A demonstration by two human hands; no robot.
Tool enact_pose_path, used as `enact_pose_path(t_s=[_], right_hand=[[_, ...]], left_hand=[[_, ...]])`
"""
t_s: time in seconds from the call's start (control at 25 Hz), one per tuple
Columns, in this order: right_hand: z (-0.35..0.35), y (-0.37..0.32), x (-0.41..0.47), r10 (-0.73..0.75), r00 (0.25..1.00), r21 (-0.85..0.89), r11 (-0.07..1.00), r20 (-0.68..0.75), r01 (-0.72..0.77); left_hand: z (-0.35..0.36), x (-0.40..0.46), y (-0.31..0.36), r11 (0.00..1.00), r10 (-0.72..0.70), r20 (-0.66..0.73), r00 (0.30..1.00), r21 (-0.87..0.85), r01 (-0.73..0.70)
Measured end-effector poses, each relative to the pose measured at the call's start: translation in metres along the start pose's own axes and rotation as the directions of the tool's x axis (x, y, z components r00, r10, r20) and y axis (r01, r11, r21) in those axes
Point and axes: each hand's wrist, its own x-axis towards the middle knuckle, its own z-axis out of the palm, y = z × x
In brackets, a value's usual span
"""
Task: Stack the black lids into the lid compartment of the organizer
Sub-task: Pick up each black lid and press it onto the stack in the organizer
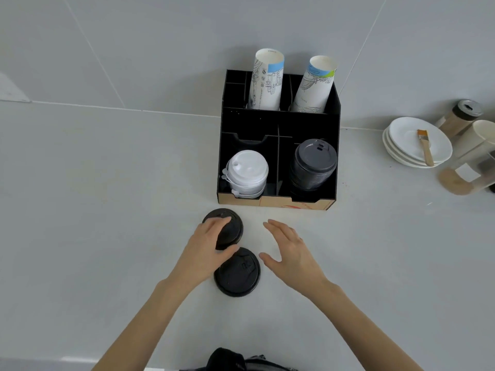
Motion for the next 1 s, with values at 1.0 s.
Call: enact_pose_path(t_s=[1.0], right_hand=[[0.034, -0.003, -0.021, 0.0, 0.99, 0.09, 0.996, 0.14, -0.013]], left_hand=[[0.02, -0.041, -0.027, 0.994, -0.006, 0.207, 0.978, 0.109, -0.017]])
